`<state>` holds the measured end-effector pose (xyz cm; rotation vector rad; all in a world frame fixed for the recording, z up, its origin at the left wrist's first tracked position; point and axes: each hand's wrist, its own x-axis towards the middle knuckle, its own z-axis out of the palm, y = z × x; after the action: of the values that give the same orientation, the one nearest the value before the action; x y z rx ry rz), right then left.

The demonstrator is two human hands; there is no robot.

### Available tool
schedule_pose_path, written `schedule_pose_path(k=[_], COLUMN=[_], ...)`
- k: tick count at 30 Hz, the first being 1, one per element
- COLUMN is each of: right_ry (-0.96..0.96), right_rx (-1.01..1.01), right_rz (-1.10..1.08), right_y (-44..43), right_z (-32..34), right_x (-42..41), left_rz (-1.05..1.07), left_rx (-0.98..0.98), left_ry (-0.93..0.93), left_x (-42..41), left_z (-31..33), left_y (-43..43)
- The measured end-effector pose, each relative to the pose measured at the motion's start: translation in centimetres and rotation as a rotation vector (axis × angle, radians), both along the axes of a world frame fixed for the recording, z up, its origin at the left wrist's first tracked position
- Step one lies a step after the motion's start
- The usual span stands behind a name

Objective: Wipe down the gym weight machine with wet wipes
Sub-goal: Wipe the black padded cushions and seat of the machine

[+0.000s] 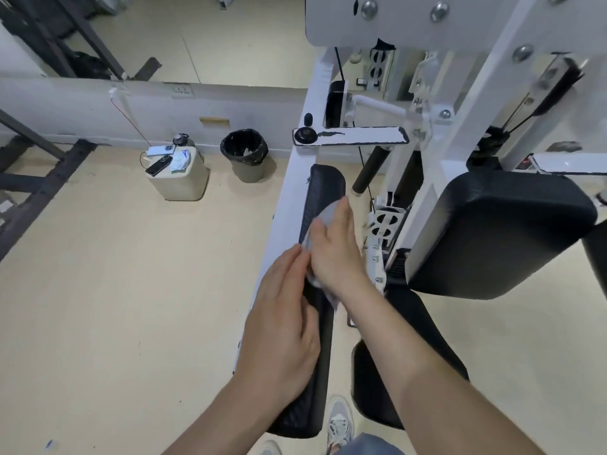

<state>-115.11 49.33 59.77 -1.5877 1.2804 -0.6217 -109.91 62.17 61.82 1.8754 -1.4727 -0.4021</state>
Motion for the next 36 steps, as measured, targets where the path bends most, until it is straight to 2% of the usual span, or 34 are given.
schedule_pose_path(k=[2,4,6,10,13,15,18,21,24,27,28,30,32,34,36], right_ry=[-0.03,-0.065,-0.182,-0.583,-0.647,-0.664,-0.74,-0.741,-0.732,-0.857,-0.9,-0.843,-0.902,-0.721,-0.548], right_rx=[0.048,0.062,0.116,0.269,0.273,0.253,0.259,0.274,0.511,0.705,0.71,0.47,0.346,0.169,-0.014], right_rz=[-0.11,-0.117,-0.072,-0.08,-0.128,-0.148,-0.082,-0.13,-0.191,-0.14,-0.129,-0.111,-0.024,-0.03,-0.014], right_y=[-4.3,-4.0,0.2,12.5,17.8,16.4,9.3,3.9,5.4,9.3,10.5,11.3,9.9,7.4,6.4], right_z=[0.5,0.2,-0.9,-2.0,-3.5,-3.7,-4.2,-6.1,-6.8,-8.2,-8.0,-7.0,-5.6,-4.2,-3.5], right_x=[1.5,1.3,-0.2,-4.0,-5.1,-4.7,-3.4,-2.6,-2.8,-3.4,-3.4,-3.4,-3.3,-3.2,-3.2], left_rz=[0.007,-0.021,-0.076,-0.253,-0.37,-0.413,-0.409,-0.372,-0.393,-0.359,-0.352,-0.338,-0.311,-0.246,-0.16], left_rx=[0.009,0.015,0.027,0.079,0.077,0.065,0.081,0.188,0.251,0.234,0.232,0.189,0.122,0.084,0.135], left_ry=[-0.008,-0.019,-0.063,-0.187,-0.382,-0.507,-0.622,-0.729,-0.818,-0.823,-0.818,-0.758,-0.672,-0.568,-0.433], left_x=[-0.1,-0.1,-0.1,-0.1,0.4,0.6,0.4,0.2,0.1,-0.1,-0.2,-0.4,-0.5,-0.7,-0.7], left_z=[0.0,0.1,0.3,0.9,1.5,1.6,1.3,0.8,0.7,0.6,0.6,0.6,0.9,1.3,1.9], left_y=[0.1,0.2,0.2,-0.1,-1.3,-3.2,-6.9,-10.2,-11.5,-12.2,-12.1,-11.9,-11.6,-11.4,-11.0])
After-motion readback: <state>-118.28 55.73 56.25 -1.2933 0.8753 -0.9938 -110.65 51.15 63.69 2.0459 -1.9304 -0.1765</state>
